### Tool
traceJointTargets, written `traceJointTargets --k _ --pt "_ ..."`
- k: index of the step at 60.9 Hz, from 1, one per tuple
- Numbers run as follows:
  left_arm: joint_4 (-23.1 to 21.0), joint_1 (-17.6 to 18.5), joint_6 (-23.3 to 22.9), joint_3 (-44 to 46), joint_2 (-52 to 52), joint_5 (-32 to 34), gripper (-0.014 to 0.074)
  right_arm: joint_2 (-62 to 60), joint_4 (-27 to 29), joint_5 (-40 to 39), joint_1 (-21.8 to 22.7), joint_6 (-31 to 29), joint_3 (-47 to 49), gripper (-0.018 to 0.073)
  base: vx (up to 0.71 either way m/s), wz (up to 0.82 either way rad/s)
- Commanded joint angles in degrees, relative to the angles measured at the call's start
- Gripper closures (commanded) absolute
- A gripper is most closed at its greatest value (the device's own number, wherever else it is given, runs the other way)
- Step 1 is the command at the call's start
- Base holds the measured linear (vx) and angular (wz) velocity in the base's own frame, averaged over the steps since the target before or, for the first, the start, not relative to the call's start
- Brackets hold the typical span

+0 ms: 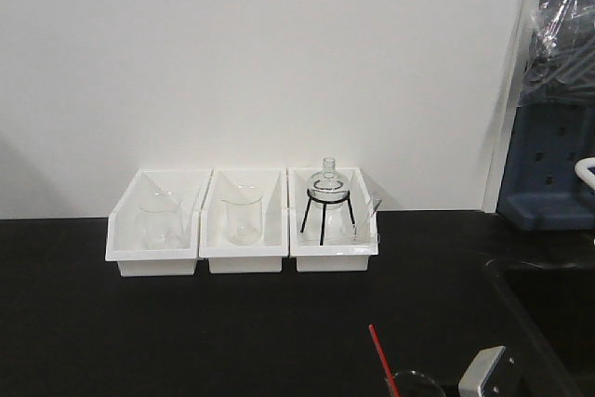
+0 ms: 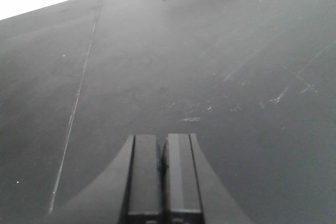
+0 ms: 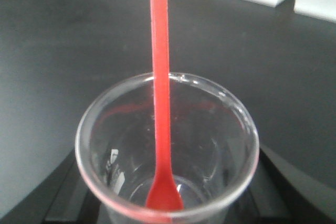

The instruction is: Grab beaker from right and move to left

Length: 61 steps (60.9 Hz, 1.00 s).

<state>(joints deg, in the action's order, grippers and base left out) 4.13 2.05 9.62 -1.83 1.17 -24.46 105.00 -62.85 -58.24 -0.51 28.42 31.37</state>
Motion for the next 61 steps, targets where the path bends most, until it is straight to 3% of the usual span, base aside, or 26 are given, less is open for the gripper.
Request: traceJointTargets --k 1,18,38,48,61 --pt "0.01 0.36 -0.06 -1.06 0.36 4.39 0.0603 -0.03 2.16 -5.41 0.08 -3.18 1.21 0.0560 0.00 0.00" --pt "0.01 0.36 -0.06 -1.06 0.36 4.39 0.0603 4.43 3.99 -5.35 0.08 -10.03 1.21 0.0560 0.00 0.00" --pt "0.01 0.36 -0.06 -1.06 0.36 4.39 0.0603 6.24 5.48 -3.88 0.13 -10.16 1.21 0.0524 0.00 0.00" --pt "0.01 0.36 -0.06 -1.06 0.36 4.39 0.0603 6.24 5.39 -2.38 0.13 -10.16 1.21 0.0394 0.00 0.00" --pt "0.01 0.36 -0.06 -1.06 0.36 4.39 0.0603 6.24 5.33 -2.38 0.13 -10.22 1.21 0.0083 0.00 0.00"
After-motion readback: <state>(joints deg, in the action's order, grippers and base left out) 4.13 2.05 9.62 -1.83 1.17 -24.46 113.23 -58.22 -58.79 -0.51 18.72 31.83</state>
